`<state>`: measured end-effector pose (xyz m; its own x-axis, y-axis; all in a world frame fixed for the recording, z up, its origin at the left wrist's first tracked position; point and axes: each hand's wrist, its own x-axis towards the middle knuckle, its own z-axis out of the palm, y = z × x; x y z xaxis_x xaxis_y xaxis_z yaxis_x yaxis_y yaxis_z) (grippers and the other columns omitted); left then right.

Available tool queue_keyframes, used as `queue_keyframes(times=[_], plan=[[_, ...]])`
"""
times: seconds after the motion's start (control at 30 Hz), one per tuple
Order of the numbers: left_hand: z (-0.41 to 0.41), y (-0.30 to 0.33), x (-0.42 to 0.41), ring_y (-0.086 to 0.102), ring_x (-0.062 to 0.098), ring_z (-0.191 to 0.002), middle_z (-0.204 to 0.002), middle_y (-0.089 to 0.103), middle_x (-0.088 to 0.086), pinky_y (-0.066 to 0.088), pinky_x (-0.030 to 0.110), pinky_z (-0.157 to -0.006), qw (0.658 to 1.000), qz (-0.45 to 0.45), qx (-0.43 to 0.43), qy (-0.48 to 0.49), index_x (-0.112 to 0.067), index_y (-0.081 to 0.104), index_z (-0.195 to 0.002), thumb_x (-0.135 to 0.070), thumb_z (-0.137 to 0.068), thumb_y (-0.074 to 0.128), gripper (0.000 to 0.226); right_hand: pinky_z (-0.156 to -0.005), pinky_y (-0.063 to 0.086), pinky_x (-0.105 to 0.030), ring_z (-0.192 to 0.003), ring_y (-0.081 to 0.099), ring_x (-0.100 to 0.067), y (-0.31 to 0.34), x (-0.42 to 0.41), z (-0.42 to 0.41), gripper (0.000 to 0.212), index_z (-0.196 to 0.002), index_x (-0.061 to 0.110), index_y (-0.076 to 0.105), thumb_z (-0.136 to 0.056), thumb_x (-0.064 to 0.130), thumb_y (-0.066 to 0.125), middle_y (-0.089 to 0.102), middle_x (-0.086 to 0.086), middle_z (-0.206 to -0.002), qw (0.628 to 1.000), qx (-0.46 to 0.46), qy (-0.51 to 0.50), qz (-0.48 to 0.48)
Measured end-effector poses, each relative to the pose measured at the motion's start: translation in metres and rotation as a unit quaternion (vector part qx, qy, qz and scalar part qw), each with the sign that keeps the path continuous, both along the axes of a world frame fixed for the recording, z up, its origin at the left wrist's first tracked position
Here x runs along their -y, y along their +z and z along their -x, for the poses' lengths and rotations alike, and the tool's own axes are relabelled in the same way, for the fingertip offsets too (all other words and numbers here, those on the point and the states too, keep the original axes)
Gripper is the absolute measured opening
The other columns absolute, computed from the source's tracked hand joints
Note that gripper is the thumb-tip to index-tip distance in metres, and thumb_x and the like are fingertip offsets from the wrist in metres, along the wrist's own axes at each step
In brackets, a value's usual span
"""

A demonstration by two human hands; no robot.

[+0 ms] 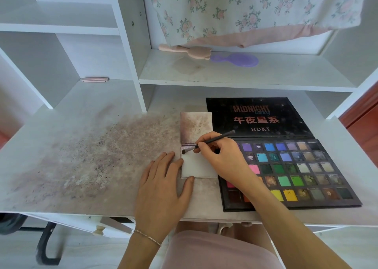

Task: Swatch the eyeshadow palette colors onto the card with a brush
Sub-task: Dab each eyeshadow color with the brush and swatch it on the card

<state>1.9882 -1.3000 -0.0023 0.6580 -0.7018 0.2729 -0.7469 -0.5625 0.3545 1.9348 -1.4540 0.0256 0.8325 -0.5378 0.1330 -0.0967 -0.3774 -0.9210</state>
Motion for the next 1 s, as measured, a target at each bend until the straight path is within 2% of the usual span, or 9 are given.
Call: queue_keyframes(times=[0.13,0.23,0.4,0.6,0.67,0.77,0.9,1.0], plan=[[0.000,0.000,0.001,0.055,0.026,-0.117,-0.122,0.061,0.008,0.037,0.043,-0.100,1.000,-0.001,-0.007,0.004,-0.013,0.065,-0.111,-0.039,-0.079,0.055,0.042,-0.077,0.052,-0.018,-0.083,0.065,-0.002,0.003,0.001,0.003,0.021,-0.088,0.024,0.060,-0.090,0.006,0.051,0.065,0.007,-0.085,0.997,0.061,-0.031,-0.019],[0.000,0.001,0.001,0.055,0.027,-0.117,-0.122,0.061,0.008,0.035,0.043,-0.100,1.000,0.004,-0.009,0.003,-0.012,0.065,-0.110,-0.038,-0.079,0.056,0.042,-0.075,0.050,-0.013,-0.082,0.065,-0.001,0.006,0.002,0.008,0.027,-0.090,0.025,0.061,-0.090,0.001,0.049,0.066,0.006,-0.086,0.992,0.107,-0.050,-0.055],[0.000,0.000,0.000,0.055,0.027,-0.117,-0.123,0.061,0.008,0.033,0.042,-0.101,1.000,0.010,-0.009,0.001,-0.012,0.065,-0.111,-0.038,-0.079,0.056,0.042,-0.072,0.049,-0.012,-0.077,0.064,-0.001,0.012,0.015,0.029,0.025,-0.091,0.017,0.063,-0.089,-0.002,0.047,0.067,0.000,-0.085,0.982,0.133,-0.100,-0.085],[0.000,0.000,0.000,0.056,0.028,-0.116,-0.122,0.061,0.009,0.037,0.044,-0.099,1.000,0.011,0.002,0.000,-0.012,0.065,-0.110,-0.046,-0.082,0.039,0.051,-0.057,0.045,-0.012,-0.061,0.054,-0.005,0.007,0.032,0.064,0.025,-0.084,0.023,0.058,-0.091,0.002,0.045,0.060,0.003,-0.071,0.981,0.098,-0.163,-0.039],[0.000,0.000,0.001,0.056,0.028,-0.116,-0.121,0.061,0.009,0.037,0.045,-0.099,1.000,0.010,0.002,0.001,-0.012,0.065,-0.110,-0.047,-0.082,0.038,0.052,-0.057,0.044,-0.008,-0.060,0.053,0.001,0.004,0.036,0.070,0.026,-0.082,0.026,0.055,-0.092,0.004,0.043,0.058,0.004,-0.071,0.981,0.076,-0.181,0.001],[0.001,0.001,0.001,0.057,0.029,-0.115,-0.121,0.062,0.010,0.037,0.044,-0.098,1.000,0.011,0.004,0.002,-0.011,0.065,-0.109,-0.047,-0.082,0.038,0.053,-0.063,0.043,-0.005,-0.069,0.056,0.006,0.000,0.039,0.076,0.026,-0.081,0.028,0.051,-0.093,0.007,0.041,0.058,0.005,-0.073,0.980,0.046,-0.186,0.052],[0.001,0.001,0.001,0.056,0.029,-0.115,-0.121,0.062,0.010,0.035,0.042,-0.098,1.000,0.013,0.006,0.005,-0.011,0.066,-0.110,-0.041,-0.081,0.052,0.044,-0.053,0.041,-0.012,-0.064,0.055,-0.013,-0.003,0.036,0.076,0.028,-0.079,0.031,0.050,-0.092,0.008,0.043,0.058,0.002,-0.066,0.983,0.025,-0.156,0.097],[0.002,0.000,0.001,0.056,0.029,-0.115,-0.121,0.062,0.010,0.034,0.042,-0.098,1.000,0.011,0.004,0.005,-0.011,0.066,-0.110,-0.037,-0.077,0.057,0.042,-0.049,0.039,-0.015,-0.059,0.051,-0.018,-0.002,0.034,0.075,0.031,-0.077,0.033,0.050,-0.091,0.007,0.045,0.058,-0.003,-0.063,0.984,0.020,-0.126,0.126]])
